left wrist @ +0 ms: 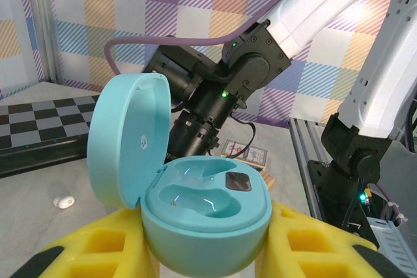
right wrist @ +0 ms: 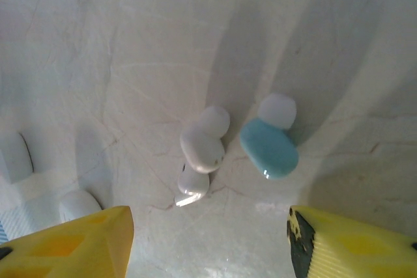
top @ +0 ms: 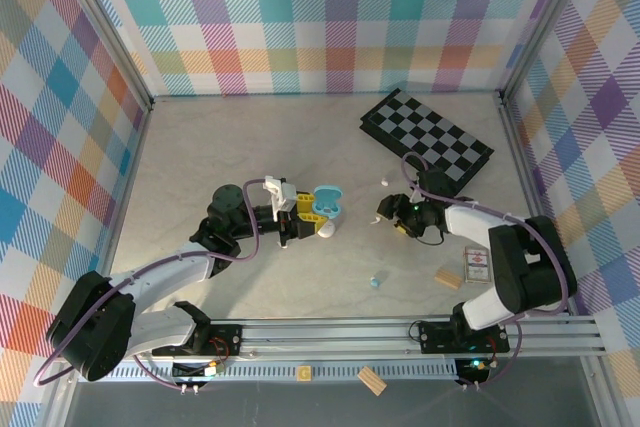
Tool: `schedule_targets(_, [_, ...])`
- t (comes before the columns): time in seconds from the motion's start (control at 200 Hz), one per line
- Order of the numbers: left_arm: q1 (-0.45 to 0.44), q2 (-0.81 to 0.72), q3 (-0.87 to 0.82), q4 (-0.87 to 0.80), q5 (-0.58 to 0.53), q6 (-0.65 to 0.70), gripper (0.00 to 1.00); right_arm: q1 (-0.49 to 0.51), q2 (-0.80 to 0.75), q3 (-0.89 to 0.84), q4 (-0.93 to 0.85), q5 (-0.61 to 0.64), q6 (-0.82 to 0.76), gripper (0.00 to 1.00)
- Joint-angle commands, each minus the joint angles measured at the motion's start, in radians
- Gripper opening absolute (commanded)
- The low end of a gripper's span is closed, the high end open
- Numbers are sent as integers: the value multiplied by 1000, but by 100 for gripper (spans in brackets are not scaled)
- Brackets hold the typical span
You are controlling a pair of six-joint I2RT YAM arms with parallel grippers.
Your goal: Insert wireless bluetooth earbuds into charging case
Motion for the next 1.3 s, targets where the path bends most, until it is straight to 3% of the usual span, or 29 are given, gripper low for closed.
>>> schedule_targets(0.0, [9,-21,-1,21,18,10,29,-14,22,46,27,9,-13,64])
schedule_targets(0.44, [9,-26,-5,-7,8,24,29,-47,19,80,13,23,-50,63])
schedule_targets(0.86, [9,-22,6,-24,12,34,29,-10,-10,-28,137,-59,99,61])
schedule_targets(1.295, [9,-47,-1,-49,2,35,29,-26,63,40,125,15,57,59])
